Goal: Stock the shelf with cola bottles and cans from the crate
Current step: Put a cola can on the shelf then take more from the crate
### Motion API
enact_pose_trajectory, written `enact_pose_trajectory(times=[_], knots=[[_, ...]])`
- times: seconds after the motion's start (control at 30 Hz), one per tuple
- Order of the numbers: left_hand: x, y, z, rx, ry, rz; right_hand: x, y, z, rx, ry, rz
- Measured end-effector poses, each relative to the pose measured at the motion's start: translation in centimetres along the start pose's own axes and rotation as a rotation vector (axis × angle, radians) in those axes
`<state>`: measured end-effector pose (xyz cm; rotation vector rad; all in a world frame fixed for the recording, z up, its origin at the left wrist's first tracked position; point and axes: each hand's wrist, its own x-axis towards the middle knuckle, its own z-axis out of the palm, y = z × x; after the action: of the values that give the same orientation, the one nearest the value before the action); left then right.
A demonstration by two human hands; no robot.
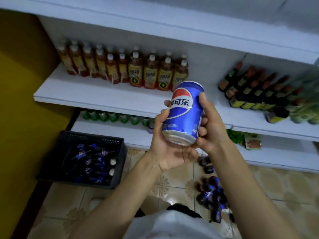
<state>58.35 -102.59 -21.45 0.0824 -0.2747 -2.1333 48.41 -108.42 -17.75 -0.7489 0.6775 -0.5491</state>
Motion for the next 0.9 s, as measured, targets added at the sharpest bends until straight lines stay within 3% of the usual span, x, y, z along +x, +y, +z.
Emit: enact_pose_trajectory(times=[0.2,0.4,0.6,0.77,0.9], knots=[[6.7,-4.0,3.9,0.138,-0.104,-0.011,-5.3,-7.3,-4.5,-0.072,0.007,-0.124],[10.8,-3.7,7.2,0.448,0.231,0.205,-5.7,-14.4,-6.4,-0.278,0.02,-0.253],[16.4,0.6,10.7,0.801,0.272,0.338,-3.1,-20.6,-7.7,-0.355,-0.156,-0.361],[21.8,7.5,12.4,1.121,0.359,0.57,-0.3,-27.9,-8.0,-0.597,0.107,-0.517],[27.3,13.8,12.0,1.451,0.54,0.776,2.4,-32.7,-7.3,-0.565,0.259,-0.504]])
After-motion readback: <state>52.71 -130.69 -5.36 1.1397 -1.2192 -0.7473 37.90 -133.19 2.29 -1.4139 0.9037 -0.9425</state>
